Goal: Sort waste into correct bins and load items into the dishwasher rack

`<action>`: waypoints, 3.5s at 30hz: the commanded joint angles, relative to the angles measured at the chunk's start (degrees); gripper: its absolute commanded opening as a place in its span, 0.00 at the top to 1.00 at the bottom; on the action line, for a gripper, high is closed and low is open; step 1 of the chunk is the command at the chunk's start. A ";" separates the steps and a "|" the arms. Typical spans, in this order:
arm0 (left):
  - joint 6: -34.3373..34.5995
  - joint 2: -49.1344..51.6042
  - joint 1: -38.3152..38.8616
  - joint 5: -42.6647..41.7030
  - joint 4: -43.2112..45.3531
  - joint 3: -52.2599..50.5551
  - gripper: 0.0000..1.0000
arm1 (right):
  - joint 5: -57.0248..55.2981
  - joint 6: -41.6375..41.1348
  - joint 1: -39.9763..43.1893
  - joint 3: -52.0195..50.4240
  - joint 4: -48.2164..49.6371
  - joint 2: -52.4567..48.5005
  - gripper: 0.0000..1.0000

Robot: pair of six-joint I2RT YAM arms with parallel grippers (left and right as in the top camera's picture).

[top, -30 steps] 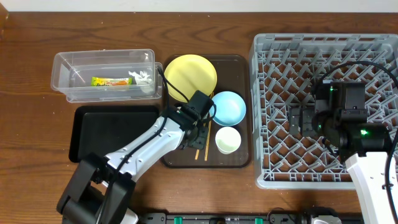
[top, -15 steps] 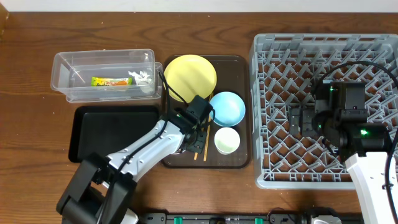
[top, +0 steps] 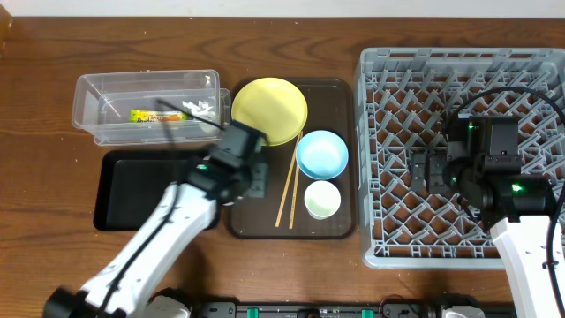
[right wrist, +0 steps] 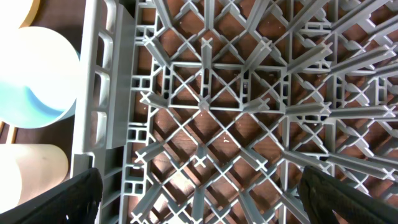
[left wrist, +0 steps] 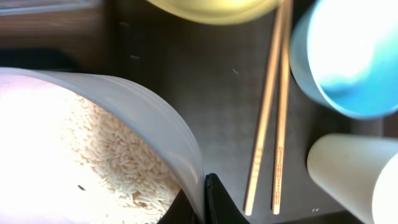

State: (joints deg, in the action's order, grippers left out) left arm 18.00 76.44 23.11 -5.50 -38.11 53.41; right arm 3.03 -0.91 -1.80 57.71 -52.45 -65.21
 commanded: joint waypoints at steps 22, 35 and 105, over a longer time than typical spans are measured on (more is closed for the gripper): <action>-24.72 16.70 -46.80 -74.36 -3.48 -2.62 0.94 | 0.42 -0.76 -0.46 1.11 0.13 -0.04 0.01; -23.21 21.62 -59.52 -84.63 -9.29 -2.62 0.94 | 0.37 -0.76 -0.46 1.11 0.11 -0.04 0.01; -6.67 9.90 2.82 -12.15 3.67 0.35 0.93 | -0.17 -0.76 -0.46 1.11 -0.13 -0.04 0.01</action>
State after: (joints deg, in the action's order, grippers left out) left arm 9.28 83.90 23.73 -23.73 -35.09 52.99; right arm 2.98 -0.91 -1.80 57.71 -52.51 -65.21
